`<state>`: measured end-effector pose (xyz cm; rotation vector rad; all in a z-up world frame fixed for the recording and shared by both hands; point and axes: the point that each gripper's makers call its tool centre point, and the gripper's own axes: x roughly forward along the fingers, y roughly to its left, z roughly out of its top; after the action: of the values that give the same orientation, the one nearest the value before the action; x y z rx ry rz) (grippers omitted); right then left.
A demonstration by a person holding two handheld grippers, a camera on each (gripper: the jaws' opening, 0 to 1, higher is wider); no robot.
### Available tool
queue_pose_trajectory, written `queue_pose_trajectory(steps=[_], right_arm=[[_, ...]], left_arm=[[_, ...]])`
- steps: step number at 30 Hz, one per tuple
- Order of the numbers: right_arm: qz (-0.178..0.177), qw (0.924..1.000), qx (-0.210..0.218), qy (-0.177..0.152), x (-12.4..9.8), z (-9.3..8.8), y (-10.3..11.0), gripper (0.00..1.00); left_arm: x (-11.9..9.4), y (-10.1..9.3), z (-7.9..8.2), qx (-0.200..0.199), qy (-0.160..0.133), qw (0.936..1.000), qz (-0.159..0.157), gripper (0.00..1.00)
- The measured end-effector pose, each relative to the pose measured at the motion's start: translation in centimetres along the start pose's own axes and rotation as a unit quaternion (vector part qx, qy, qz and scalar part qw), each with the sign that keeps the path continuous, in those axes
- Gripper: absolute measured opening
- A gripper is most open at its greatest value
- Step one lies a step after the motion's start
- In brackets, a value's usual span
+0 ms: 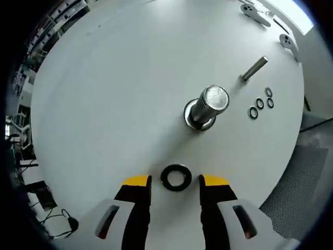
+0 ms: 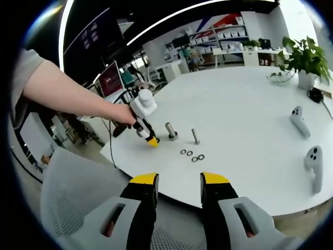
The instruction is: Place the washer onto the threaded stud by aligning its center hole with the stud, sliding it down to the base, and recovering from edge contact or off-axis alignment until the washer reaches the visible bottom stop.
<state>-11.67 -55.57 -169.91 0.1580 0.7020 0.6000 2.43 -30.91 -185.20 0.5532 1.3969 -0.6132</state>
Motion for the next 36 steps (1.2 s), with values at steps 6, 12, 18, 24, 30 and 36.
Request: queue_pose_trajectory(steps=[6, 12, 18, 24, 30, 36], right_arm=[[-0.001, 1.0000, 0.001, -0.001, -0.01, 0.05, -0.01, 0.34], [0.001, 1.0000, 0.000, -0.001, 0.00, 0.04, 0.07, 0.34], [0.003, 1.0000, 0.000, -0.001, 0.00, 0.03, 0.15, 0.34], [0.006, 1.0000, -0.001, 0.000, 0.00, 0.01, 0.25, 0.34], [0.007, 1.0000, -0.002, 0.000, 0.03, -0.01, 0.27, 0.34], [0.006, 1.0000, -0.003, 0.002, 0.03, -0.04, 0.29, 0.34]], left_arm=[[0.02, 0.05, -0.02, 0.020, 0.018, 0.9996, 0.000, 0.35], [0.15, 0.10, -0.03, 0.020, 0.037, 0.9991, 0.002, 0.35], [0.08, 0.28, -0.11, 0.029, 0.043, 0.9987, 0.002, 0.32], [0.07, 0.35, 0.06, 0.043, 0.042, 0.9982, 0.008, 0.21], [-0.06, 0.36, -0.07, 0.042, 0.037, 0.9984, 0.005, 0.21], [-0.09, 0.35, -0.10, 0.033, 0.035, 0.9988, 0.007, 0.21]])
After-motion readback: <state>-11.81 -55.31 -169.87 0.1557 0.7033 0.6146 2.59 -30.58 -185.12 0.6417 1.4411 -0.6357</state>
